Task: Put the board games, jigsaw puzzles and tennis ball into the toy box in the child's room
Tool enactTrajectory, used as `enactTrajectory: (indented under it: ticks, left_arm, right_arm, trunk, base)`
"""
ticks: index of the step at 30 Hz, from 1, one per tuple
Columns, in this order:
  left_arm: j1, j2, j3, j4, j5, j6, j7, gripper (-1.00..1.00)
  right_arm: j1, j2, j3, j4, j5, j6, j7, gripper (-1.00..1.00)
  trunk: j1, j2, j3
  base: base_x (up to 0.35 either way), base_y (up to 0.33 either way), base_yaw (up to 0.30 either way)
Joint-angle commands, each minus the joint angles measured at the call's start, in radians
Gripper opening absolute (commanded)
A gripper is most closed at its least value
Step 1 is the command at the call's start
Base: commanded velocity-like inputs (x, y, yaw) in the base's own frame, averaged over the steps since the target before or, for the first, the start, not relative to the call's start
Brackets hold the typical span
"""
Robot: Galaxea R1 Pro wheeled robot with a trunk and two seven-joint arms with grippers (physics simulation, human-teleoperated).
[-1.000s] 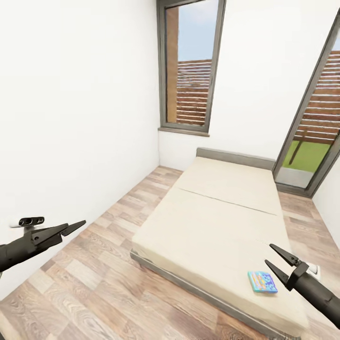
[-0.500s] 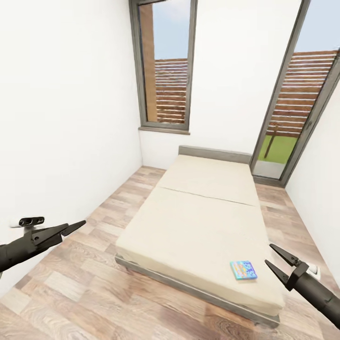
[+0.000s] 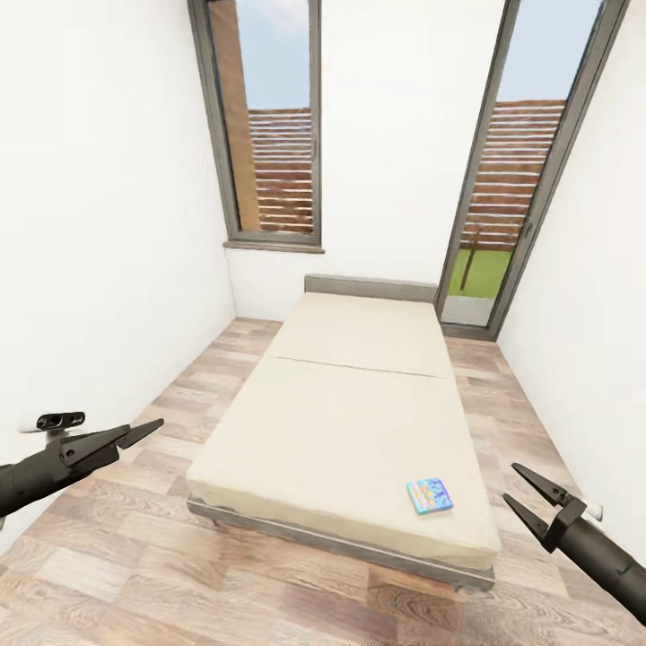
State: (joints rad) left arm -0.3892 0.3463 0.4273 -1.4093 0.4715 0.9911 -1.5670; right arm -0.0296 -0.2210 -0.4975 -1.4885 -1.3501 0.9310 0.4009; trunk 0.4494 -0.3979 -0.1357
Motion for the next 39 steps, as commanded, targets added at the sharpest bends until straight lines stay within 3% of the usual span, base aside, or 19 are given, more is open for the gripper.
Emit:
enactTrajectory:
  ticks: [1,39]
  left_arm:
    - [0.0,0.0,0.0,0.0,-0.001,0.011,-0.004,1.0]
    - [0.0,0.0,-0.001,0.0,-0.001,0.008,-0.004,1.0]
  right_arm:
    - [-0.001,0.0,-0.002,0.0,0.005,0.005,0.006,1.0]
    - [-0.001,0.0,-0.001,0.001,0.006,0.005,0.005,1.0]
  trunk:
    - [0.001,-0.002,-0.003]
    - [0.001,-0.002,-0.011]
  base:
    - [0.0,0.0,-0.271]
    - [0.065,0.021,-0.273]
